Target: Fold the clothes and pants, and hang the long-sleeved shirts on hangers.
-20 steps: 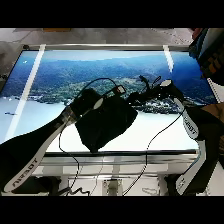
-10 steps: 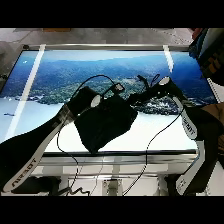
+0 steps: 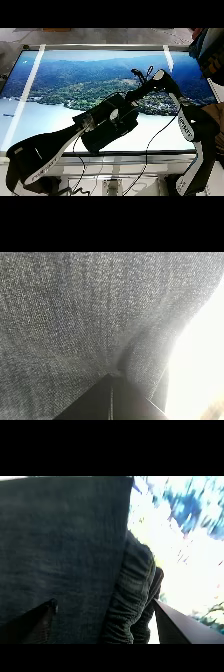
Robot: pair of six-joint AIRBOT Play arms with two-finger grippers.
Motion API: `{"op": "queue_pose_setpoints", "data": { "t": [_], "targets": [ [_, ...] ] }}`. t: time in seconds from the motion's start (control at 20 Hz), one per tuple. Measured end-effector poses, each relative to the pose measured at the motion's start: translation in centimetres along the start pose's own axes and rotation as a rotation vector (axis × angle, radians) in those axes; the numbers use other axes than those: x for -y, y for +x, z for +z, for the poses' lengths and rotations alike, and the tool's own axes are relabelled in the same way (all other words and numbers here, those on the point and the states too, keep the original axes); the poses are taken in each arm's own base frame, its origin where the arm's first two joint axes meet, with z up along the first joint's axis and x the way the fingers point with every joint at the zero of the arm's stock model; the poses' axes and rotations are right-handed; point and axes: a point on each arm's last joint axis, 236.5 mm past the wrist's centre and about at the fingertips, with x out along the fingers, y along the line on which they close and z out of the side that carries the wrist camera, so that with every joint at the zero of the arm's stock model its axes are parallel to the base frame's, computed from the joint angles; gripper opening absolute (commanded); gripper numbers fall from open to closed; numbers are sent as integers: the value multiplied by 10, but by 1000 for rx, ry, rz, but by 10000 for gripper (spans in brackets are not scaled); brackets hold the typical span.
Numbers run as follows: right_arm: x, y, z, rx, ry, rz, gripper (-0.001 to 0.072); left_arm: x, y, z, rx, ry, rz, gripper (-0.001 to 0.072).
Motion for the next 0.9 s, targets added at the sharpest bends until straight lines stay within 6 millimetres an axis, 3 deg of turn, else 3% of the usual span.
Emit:
{"op": "queue_pose_setpoints", "data": {
  "t": [0.15, 0.4, 0.6, 0.75, 0.9],
  "targets": [
    [-3, -7, 4, -3, -36, -7, 703, -33, -33, 0, 12, 19, 149, 12],
    [-6, -4, -7, -44, -64, 6, 702, -91, -140, 8, 176, -37, 340, 13],
    [-6, 13, -25, -113, -89, -19, 693, -127, -222, -5, 307, -129, 445, 13],
    [11, 20, -21, -108, -115, -125, 683, -147, -263, -20, 366, -195, 502, 13],
    [35, 18, -16, -92, -83, -236, 677, -156, -281, -30, 388, -236, 527, 13]
  ]
}}
